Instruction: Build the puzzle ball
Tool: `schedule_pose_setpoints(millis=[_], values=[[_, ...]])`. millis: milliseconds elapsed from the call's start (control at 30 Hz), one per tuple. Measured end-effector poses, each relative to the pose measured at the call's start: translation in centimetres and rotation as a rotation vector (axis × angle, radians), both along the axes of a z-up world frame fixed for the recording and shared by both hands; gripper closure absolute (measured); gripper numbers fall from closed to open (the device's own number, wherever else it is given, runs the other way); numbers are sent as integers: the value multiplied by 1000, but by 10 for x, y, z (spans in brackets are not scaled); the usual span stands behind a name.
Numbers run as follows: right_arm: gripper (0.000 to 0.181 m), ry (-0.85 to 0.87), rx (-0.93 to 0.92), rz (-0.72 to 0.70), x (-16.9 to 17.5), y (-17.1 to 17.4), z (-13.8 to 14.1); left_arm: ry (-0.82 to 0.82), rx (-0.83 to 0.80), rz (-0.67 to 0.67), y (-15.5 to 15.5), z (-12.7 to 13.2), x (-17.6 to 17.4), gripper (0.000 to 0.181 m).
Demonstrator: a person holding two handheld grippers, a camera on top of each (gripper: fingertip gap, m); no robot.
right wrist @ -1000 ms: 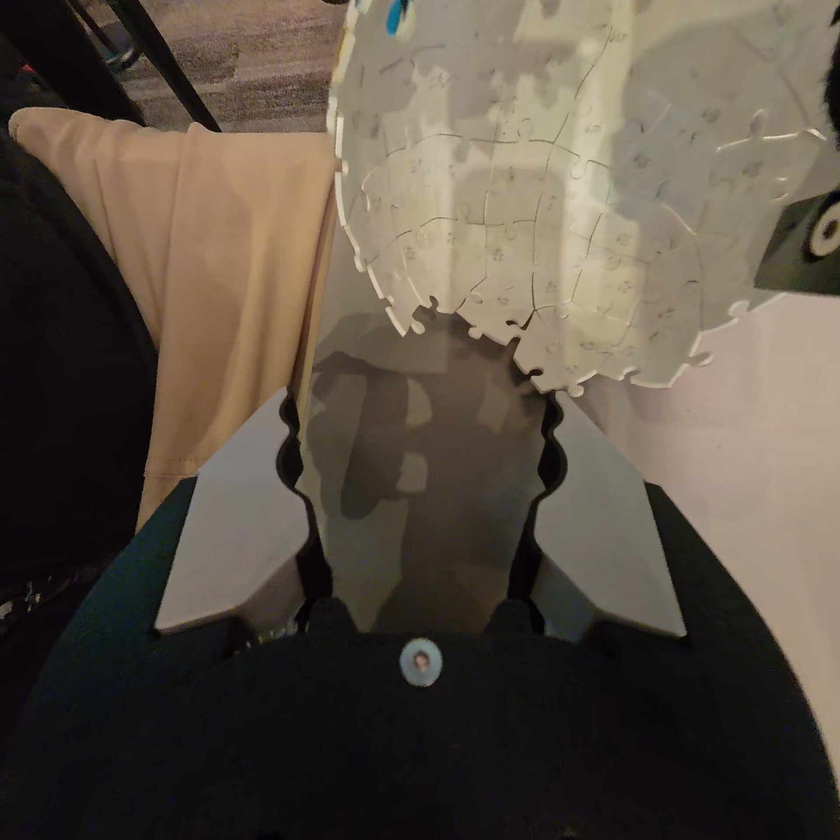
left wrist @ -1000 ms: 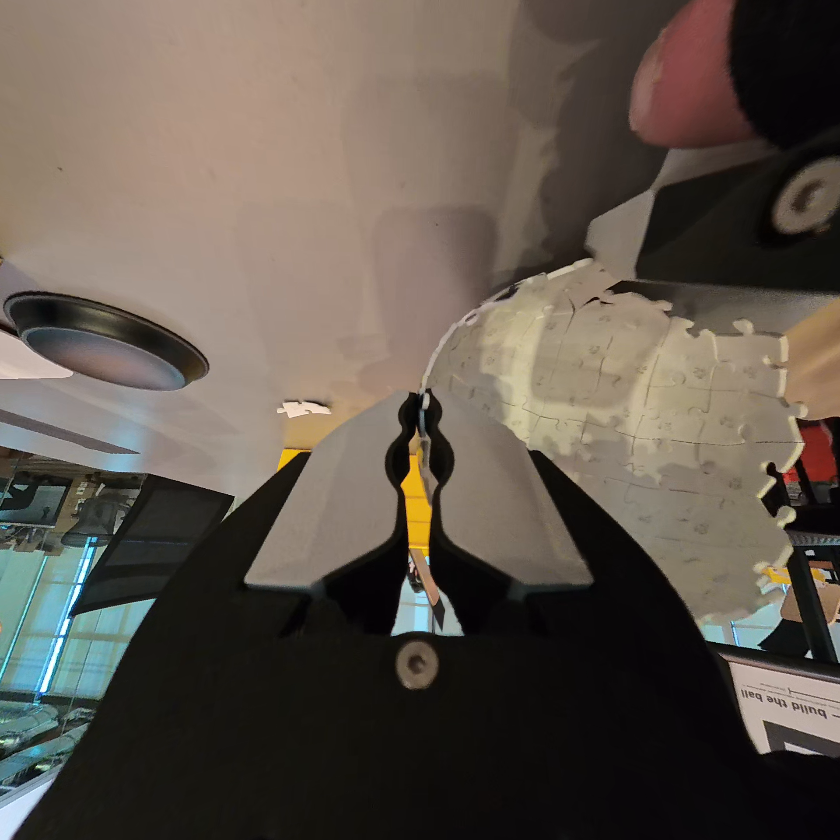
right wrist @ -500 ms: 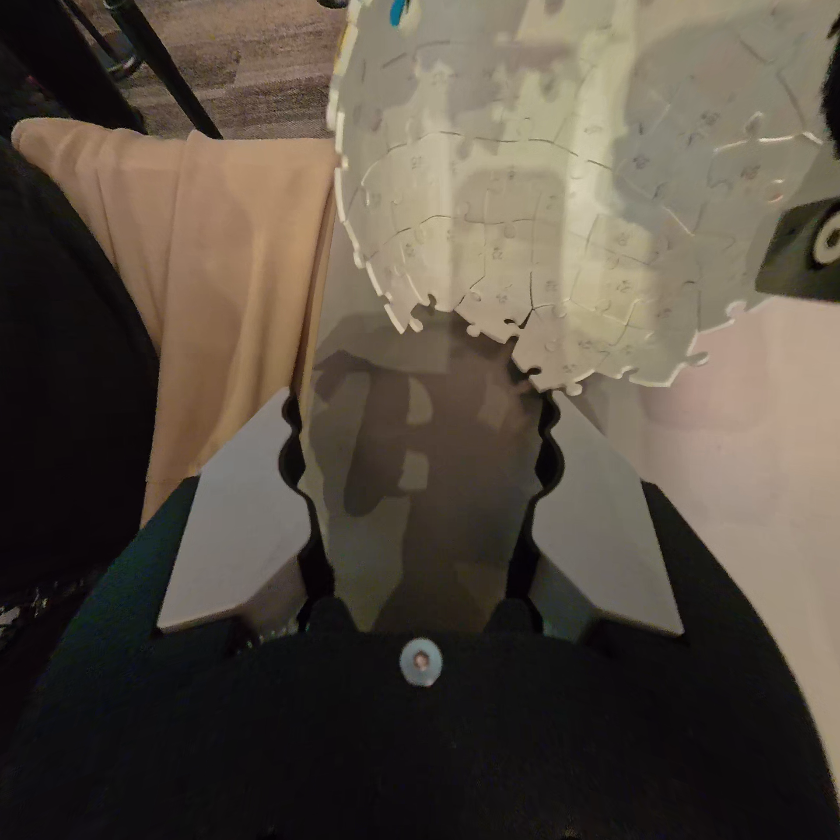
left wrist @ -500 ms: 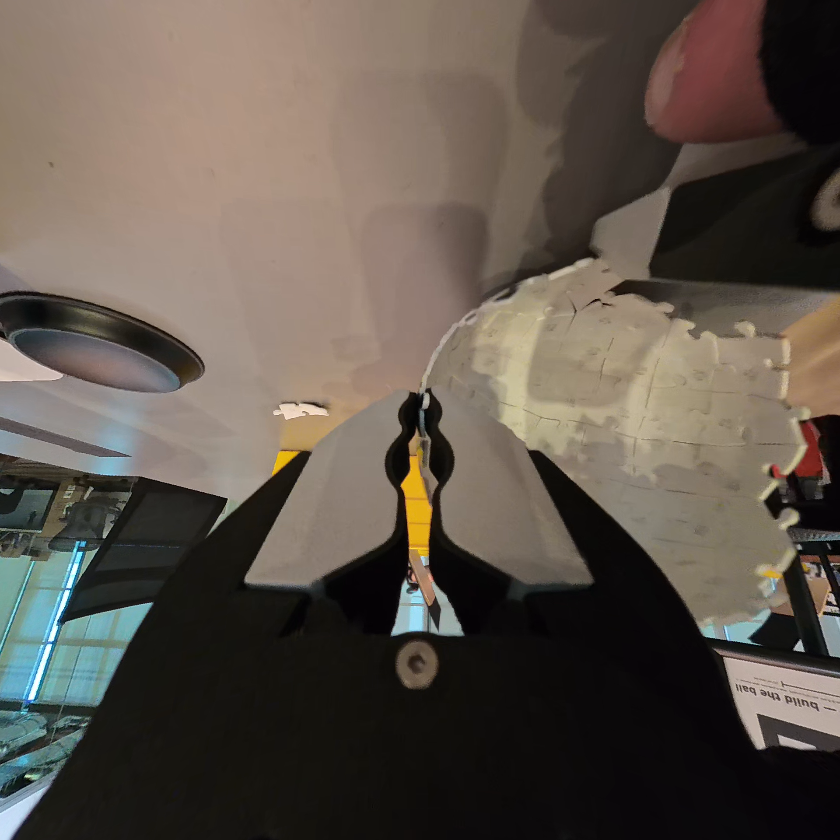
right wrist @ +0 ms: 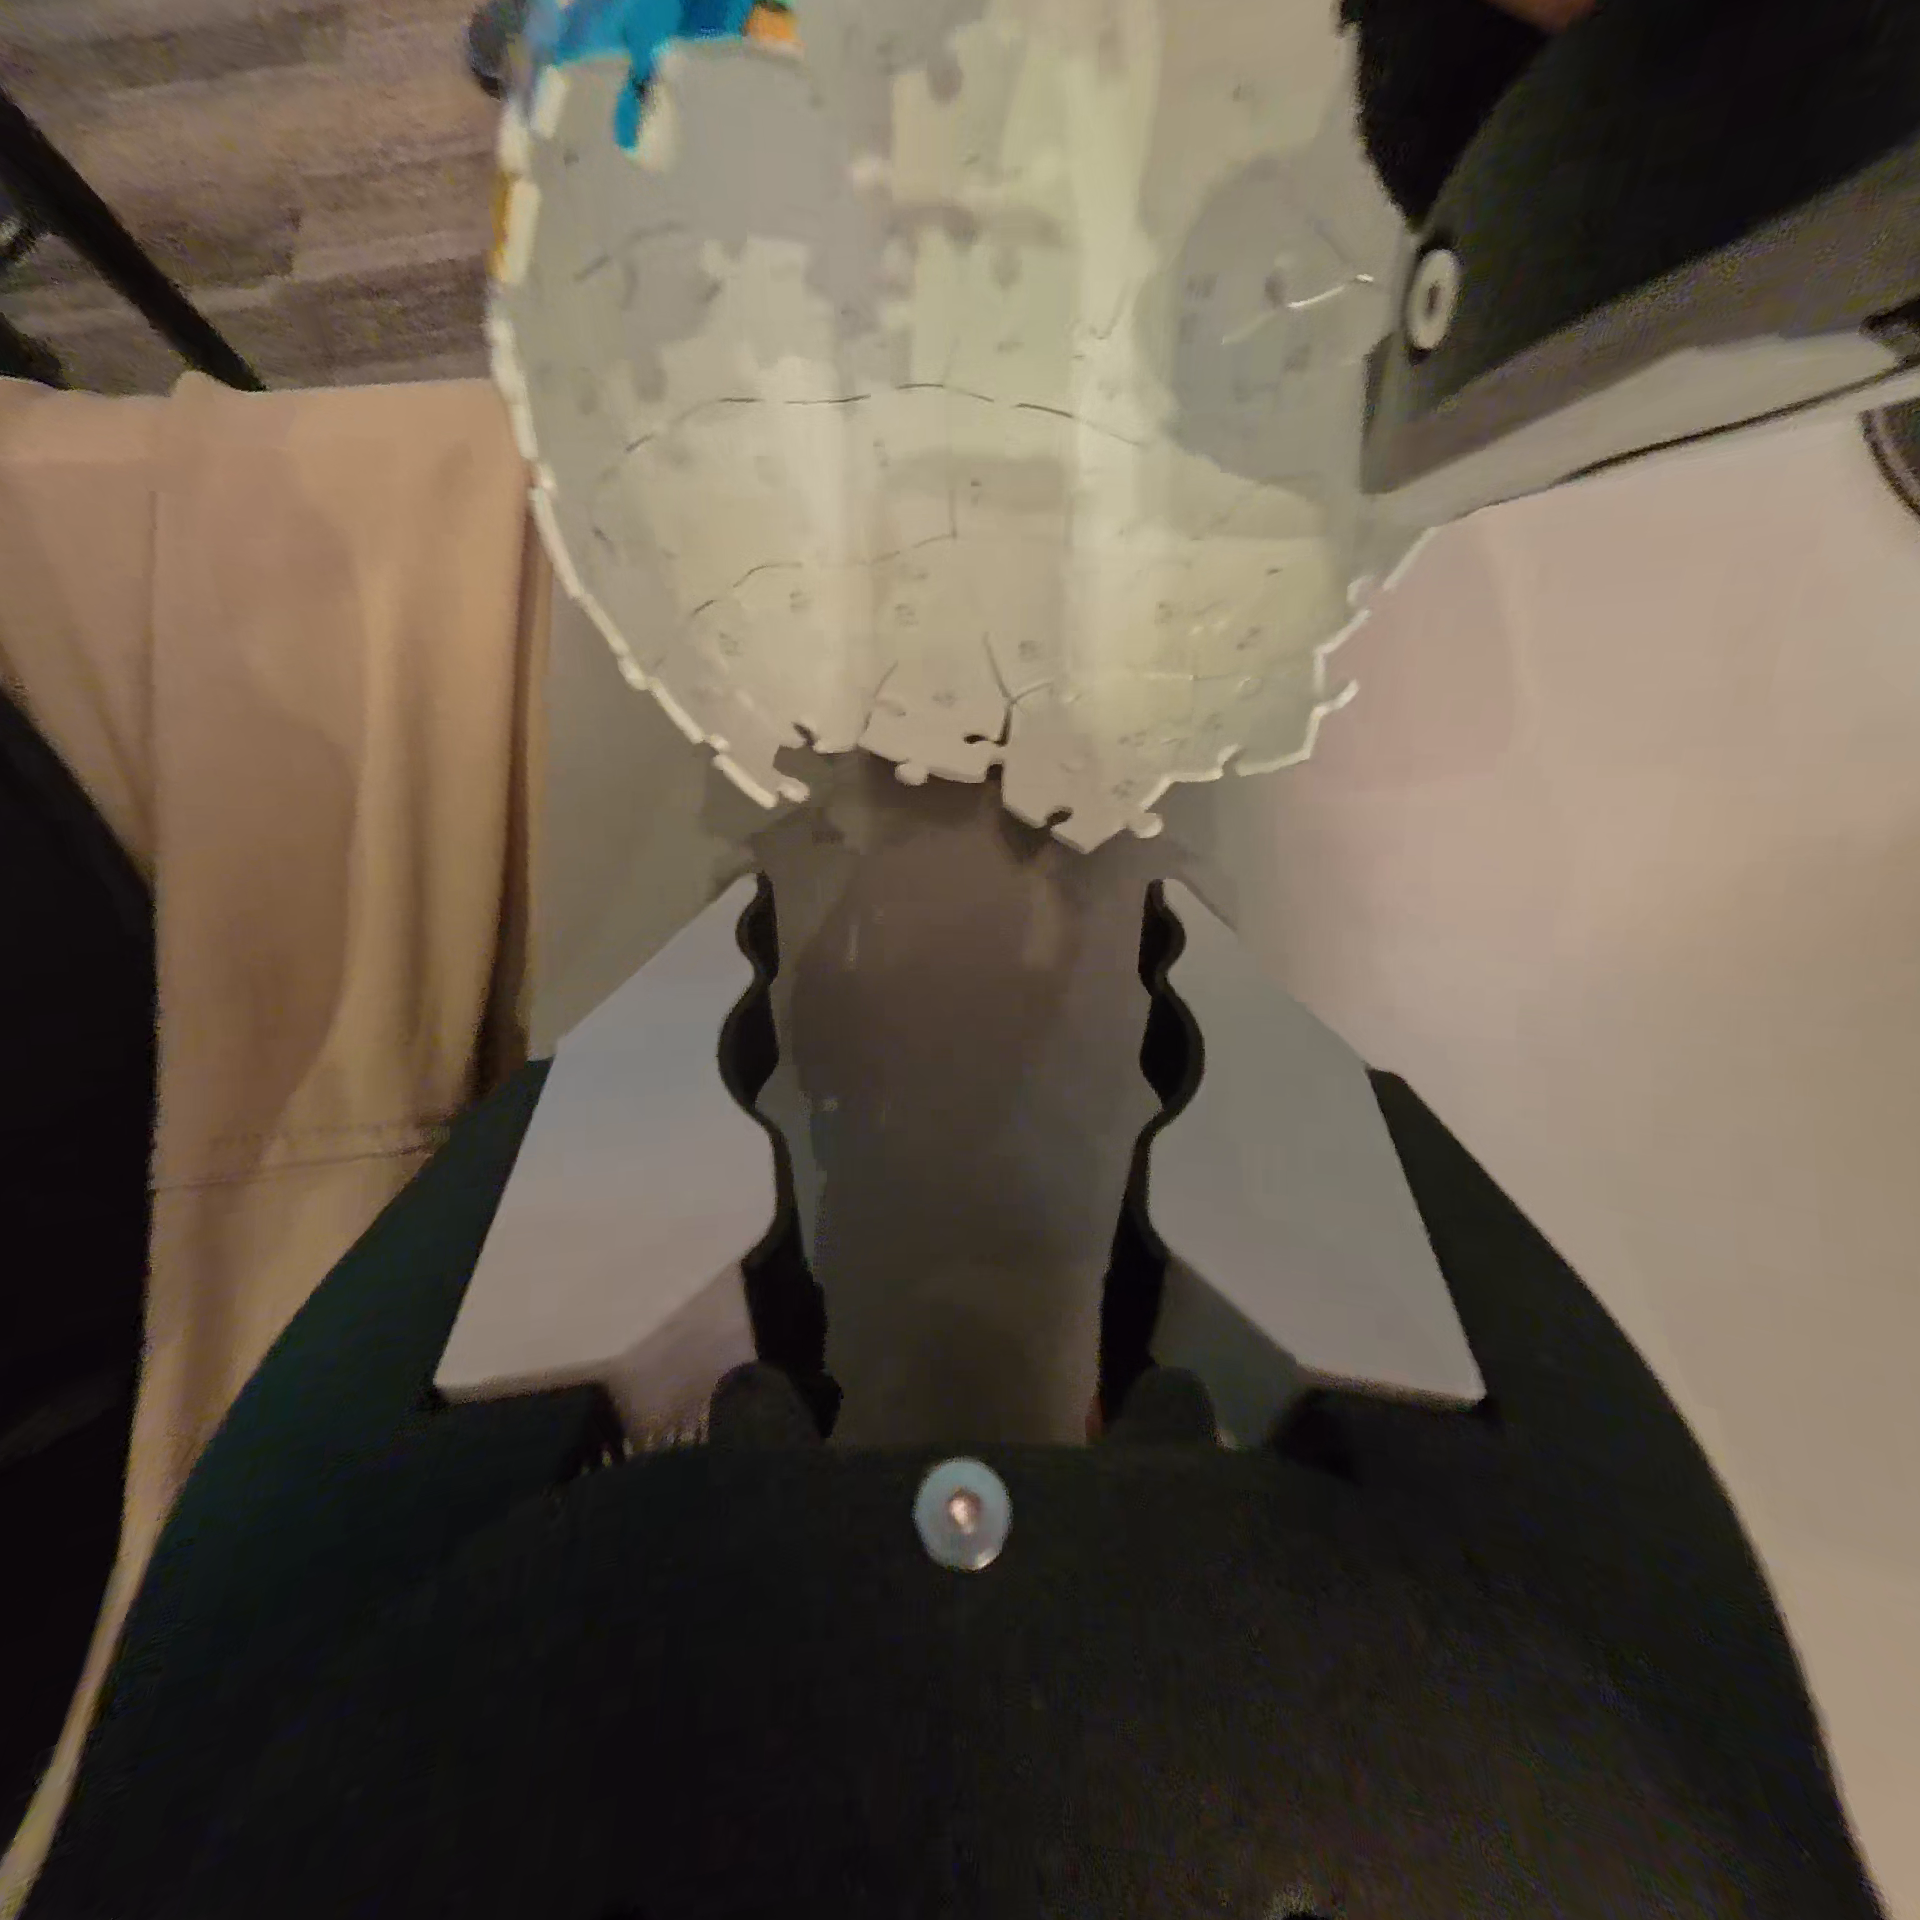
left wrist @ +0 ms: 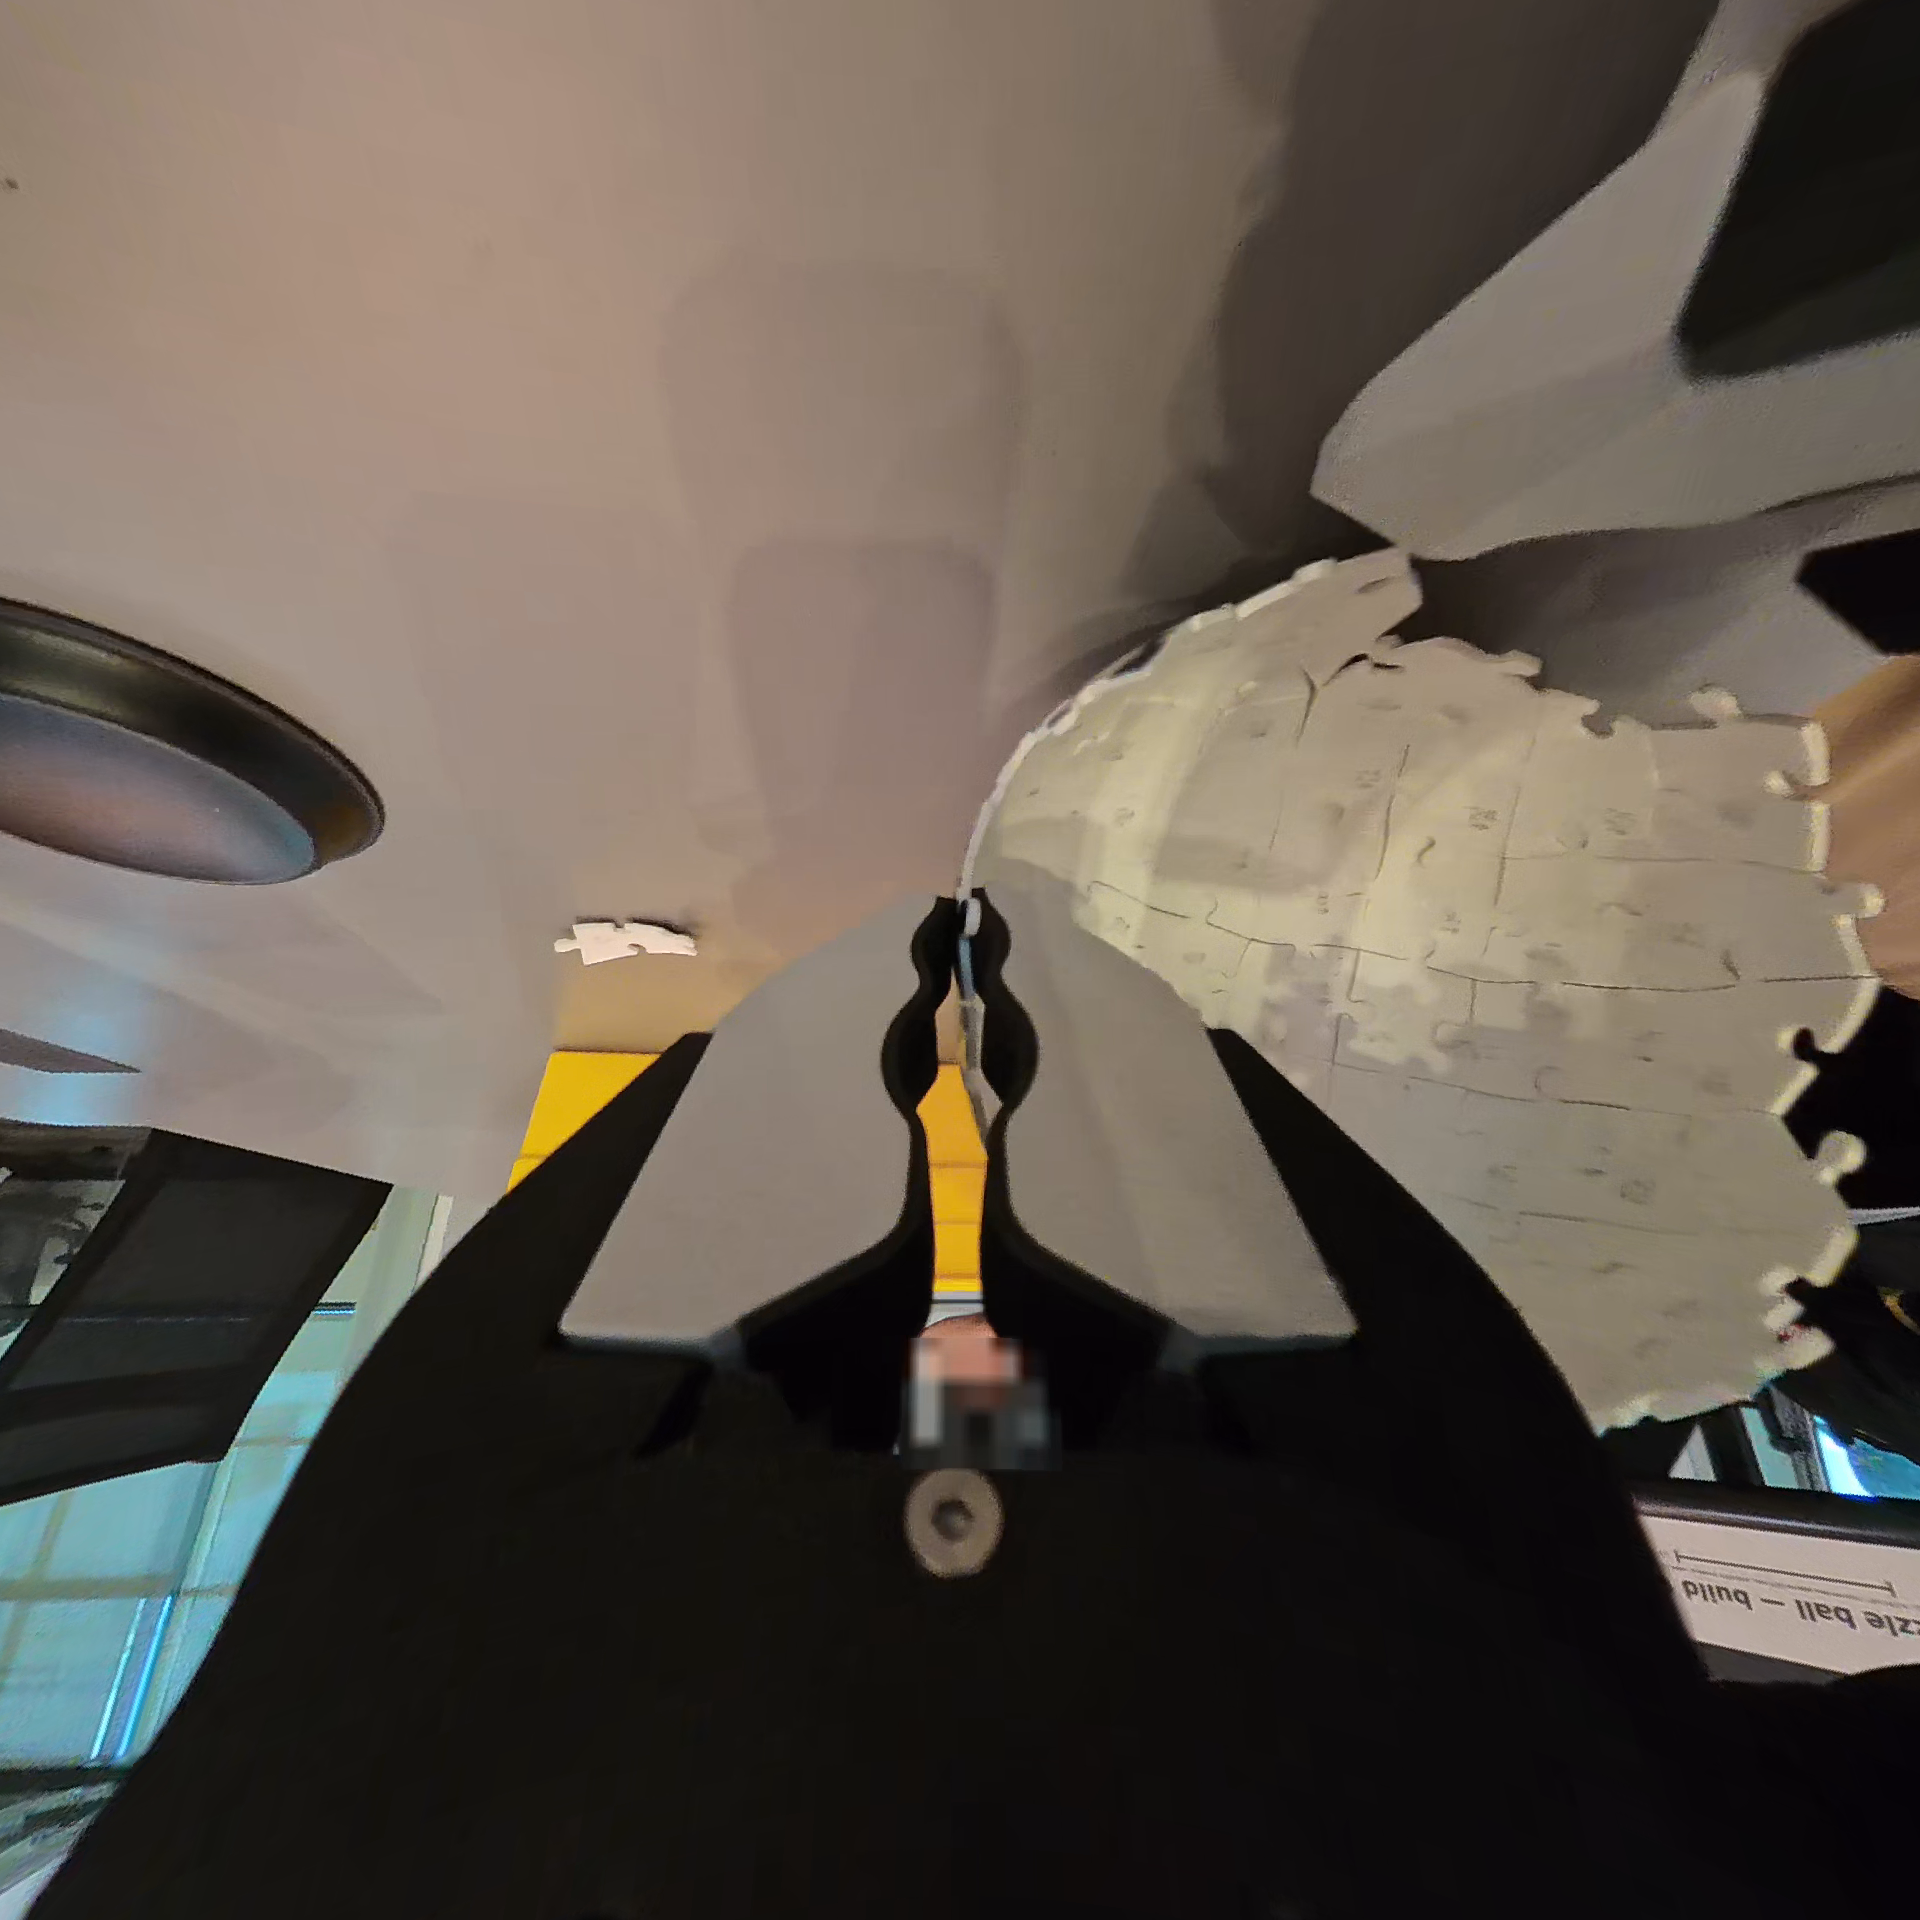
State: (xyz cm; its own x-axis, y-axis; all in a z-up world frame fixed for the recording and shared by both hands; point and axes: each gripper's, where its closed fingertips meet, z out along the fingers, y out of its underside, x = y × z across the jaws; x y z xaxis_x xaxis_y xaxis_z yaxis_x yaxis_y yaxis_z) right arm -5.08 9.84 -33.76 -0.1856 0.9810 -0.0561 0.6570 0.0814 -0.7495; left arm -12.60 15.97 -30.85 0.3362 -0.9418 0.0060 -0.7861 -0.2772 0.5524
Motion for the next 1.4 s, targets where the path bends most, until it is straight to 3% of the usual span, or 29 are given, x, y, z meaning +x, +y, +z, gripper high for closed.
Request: schedule_pose_setpoints(millis=[400,767,967,1167,1400], values=[[138,3,20,-60,-16,12,-1,-17,-11,30,1,-2,-2,179],[150,20,54,-55,-17,14,0,-17,-16,31,1,-4,-1,178],[137,33,-161,-145,-15,18,11,-63,18,86,2,-1,-4,179],[144,-5,-344,-211,-14,19,4,-103,82,152,1,1,-7,179],[150,-5,-397,-246,-17,21,5,-147,146,229,-1,2,-11,179]])
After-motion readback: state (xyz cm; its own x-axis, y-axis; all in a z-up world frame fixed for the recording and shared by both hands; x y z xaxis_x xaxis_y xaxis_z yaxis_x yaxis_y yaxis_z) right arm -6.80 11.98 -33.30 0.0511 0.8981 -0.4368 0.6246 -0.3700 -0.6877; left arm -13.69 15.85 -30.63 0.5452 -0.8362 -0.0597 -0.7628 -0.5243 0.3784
